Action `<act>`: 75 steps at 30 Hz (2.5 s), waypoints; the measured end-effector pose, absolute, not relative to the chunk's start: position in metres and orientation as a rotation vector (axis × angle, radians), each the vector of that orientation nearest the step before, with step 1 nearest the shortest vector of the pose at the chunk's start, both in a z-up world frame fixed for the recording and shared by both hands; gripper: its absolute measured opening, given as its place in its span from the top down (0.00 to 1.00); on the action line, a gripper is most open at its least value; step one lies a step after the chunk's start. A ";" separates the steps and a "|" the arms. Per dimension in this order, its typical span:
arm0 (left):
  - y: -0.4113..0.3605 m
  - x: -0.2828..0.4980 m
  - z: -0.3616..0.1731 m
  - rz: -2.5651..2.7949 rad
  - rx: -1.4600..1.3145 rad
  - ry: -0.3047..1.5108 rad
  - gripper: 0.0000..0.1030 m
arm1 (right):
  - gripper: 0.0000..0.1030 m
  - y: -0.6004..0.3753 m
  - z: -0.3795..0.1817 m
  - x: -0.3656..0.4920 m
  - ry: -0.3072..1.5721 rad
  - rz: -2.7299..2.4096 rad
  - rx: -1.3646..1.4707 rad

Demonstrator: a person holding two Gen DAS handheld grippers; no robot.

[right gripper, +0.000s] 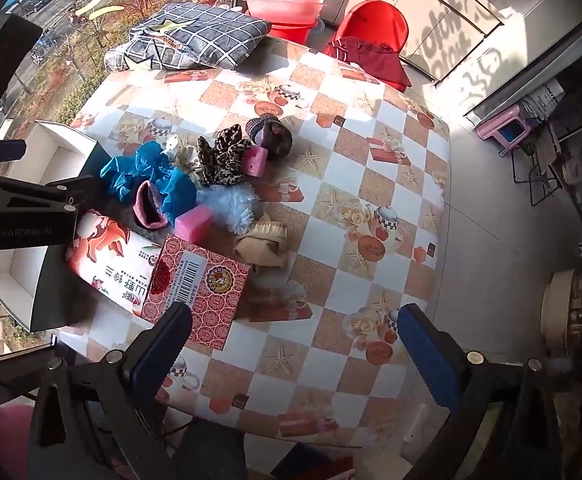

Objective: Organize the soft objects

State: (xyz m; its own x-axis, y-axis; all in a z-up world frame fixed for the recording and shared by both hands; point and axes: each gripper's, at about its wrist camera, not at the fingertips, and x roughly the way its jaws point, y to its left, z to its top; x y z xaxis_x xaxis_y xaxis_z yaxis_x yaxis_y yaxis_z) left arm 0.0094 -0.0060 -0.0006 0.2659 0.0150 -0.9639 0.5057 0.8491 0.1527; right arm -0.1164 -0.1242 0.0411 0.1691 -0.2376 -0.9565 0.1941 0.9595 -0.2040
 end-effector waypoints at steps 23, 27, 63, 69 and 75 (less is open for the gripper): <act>-0.128 0.029 0.036 -0.366 0.651 0.915 0.00 | 0.00 0.026 0.094 -0.102 1.381 0.167 -0.355; -0.130 0.031 0.039 -0.367 0.647 0.920 0.00 | 0.00 0.033 0.089 -0.104 1.389 0.198 -0.364; -0.126 0.037 0.027 -0.340 0.661 0.935 0.00 | 0.00 0.014 0.056 -0.106 1.508 0.255 -0.273; -0.126 0.035 0.026 -0.339 0.659 0.931 0.00 | 0.00 0.033 0.061 -0.107 1.508 0.253 -0.273; -0.130 0.031 0.026 -0.341 0.672 0.924 0.00 | 0.00 0.033 0.058 -0.111 1.507 0.246 -0.268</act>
State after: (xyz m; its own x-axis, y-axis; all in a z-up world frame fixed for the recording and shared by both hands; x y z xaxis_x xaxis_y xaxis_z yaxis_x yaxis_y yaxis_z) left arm 0.0315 -0.1295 0.0264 0.5696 0.0099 -0.8219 0.5409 0.7483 0.3839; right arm -0.1110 0.0325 0.0579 0.0496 -0.0059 -0.9988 -0.3232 0.9461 -0.0217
